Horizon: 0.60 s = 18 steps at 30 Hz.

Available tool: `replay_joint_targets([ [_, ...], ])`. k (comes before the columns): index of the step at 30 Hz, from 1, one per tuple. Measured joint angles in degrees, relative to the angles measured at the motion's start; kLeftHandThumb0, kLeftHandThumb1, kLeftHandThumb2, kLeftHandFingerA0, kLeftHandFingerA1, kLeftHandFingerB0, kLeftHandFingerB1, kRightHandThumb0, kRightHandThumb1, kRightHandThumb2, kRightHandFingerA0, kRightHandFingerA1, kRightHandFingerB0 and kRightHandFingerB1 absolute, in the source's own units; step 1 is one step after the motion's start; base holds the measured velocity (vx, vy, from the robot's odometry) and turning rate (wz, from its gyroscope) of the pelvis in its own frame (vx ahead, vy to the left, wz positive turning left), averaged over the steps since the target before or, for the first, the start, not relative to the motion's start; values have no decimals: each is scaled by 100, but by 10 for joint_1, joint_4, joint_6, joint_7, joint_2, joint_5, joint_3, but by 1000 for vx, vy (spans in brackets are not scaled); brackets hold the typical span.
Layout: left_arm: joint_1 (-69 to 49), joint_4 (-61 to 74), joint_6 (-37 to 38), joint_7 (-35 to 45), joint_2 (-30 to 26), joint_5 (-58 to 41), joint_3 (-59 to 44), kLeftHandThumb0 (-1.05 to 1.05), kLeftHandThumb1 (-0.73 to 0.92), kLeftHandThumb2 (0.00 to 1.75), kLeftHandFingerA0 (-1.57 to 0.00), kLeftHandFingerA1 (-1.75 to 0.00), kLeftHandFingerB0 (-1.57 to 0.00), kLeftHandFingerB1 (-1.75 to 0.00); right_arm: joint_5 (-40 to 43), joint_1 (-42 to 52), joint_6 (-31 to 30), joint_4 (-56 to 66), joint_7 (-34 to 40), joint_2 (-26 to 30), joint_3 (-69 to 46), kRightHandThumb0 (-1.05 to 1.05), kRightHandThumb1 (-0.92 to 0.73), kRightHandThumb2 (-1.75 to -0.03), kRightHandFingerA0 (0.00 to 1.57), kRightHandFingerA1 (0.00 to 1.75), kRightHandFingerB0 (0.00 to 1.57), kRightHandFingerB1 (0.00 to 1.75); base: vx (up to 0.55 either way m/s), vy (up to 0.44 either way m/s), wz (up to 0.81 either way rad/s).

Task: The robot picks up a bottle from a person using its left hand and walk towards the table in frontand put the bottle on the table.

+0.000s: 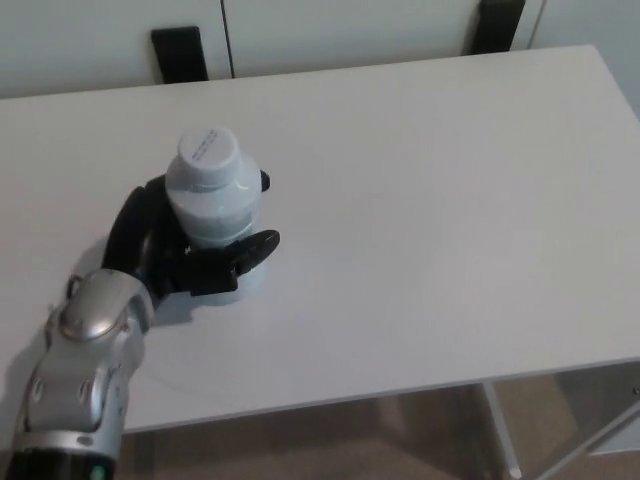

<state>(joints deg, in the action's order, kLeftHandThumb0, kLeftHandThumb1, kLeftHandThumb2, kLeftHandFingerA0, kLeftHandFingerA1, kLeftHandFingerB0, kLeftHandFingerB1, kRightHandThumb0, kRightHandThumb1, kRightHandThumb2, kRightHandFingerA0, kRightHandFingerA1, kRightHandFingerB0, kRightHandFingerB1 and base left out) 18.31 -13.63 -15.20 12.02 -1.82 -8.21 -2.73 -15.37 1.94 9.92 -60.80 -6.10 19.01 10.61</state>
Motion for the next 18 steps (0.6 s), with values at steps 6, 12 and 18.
replay_joint_targets([
  [6, 15, -14, -20, -4, 13, 1, 7, -1, 77, 78, -96, -144, -80, -100, -1, -5, 0, -1, -1, 0, 1, -46, -70, -62, 62, 44, 52, 38, -51, -90, 2],
  [12, 24, -13, -35, -1, 20, 0, 19, -24, 71, 60, -65, -56, -47, -39, -2, -6, -1, -1, -3, -1, 1, -45, -71, -61, 61, 42, 54, 38, -61, -97, 1],
  [18, 23, -13, -33, 54, -13, -1, 57, -73, 41, 75, 0, 0, 0, 0, -1, -6, -1, 2, -7, -2, 1, -45, -71, -60, 60, 43, 52, 37, -71, -104, 1],
])
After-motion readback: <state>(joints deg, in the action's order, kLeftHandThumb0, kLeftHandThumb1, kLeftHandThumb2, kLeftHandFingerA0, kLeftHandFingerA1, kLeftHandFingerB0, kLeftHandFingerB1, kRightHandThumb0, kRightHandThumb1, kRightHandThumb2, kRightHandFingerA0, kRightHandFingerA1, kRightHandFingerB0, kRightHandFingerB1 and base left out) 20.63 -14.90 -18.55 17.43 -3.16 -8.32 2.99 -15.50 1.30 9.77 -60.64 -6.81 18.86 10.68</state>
